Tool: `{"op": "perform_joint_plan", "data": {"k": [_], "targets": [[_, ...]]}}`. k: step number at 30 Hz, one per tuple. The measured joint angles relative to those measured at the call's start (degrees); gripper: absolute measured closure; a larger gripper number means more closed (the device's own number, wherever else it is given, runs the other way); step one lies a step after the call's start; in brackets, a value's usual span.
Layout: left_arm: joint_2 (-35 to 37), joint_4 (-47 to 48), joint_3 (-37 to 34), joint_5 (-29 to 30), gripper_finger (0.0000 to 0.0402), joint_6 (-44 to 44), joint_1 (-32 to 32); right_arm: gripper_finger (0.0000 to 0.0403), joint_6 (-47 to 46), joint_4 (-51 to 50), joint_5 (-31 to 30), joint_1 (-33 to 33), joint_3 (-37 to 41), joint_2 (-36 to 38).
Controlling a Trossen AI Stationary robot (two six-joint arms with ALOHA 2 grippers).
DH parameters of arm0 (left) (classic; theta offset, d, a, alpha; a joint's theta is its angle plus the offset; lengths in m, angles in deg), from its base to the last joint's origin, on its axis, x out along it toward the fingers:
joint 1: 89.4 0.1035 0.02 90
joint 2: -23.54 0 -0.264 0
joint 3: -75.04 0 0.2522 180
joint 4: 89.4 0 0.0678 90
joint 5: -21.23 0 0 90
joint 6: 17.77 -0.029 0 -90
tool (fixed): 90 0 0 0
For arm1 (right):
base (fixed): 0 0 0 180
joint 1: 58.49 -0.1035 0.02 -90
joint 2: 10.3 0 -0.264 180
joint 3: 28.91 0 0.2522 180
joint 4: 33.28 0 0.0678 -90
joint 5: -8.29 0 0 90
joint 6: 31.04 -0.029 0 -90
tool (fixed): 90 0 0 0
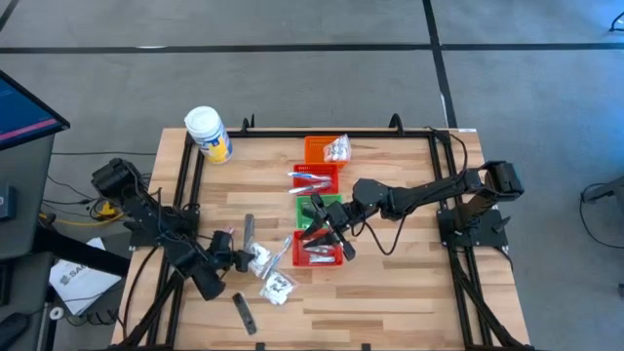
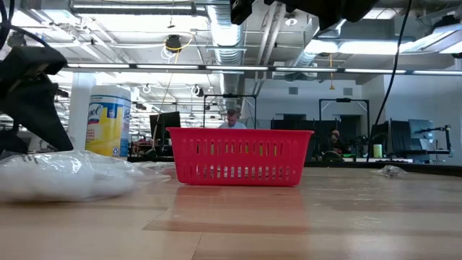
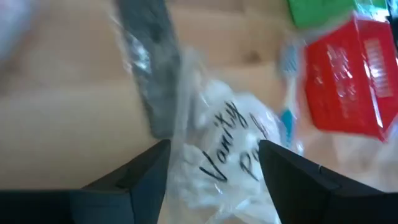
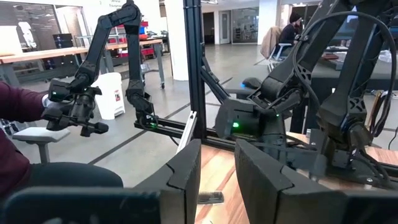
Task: Pick & Place Travel size toiletries
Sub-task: Put the transparent cotton pack into the orange basket
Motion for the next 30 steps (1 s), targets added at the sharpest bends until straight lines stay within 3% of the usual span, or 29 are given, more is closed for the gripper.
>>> {"op": "perform_joint_plan", "data": {"k": [10, 18, 22, 26, 30], "targets": [[0.0, -11.35, 0.05, 0.17, 0.0195, -9.98, 0.11, 0.031, 0.02, 0.1, 0.0, 0.0, 0.0, 0.0], [0.0, -12.11, 0.07, 0.24, 0.0224, -11.67, 0.11, 0.031, 0.02, 0.1, 0.0, 0.0, 0.0, 0.0], [0.0, -12.3, 0.07, -1.68, 0.0281, -13.97, 0.15, 0.031, 0.02, -0.18, 0.0, 0.06, 0.0, 0.0], [0.0, -12.8, 0.07, -2.8, 0.0375, -17.88, 0.15, 0.031, -0.01, -1.43, 0.0, 0.15, 0.0, 0.0], [0.52, -13.0, 0.22, -2.78, 0.0395, -21.65, 0.11, 0.0304, -2.59, -2.23, 0.02, 0.54, 0.0, 0.0]]}}
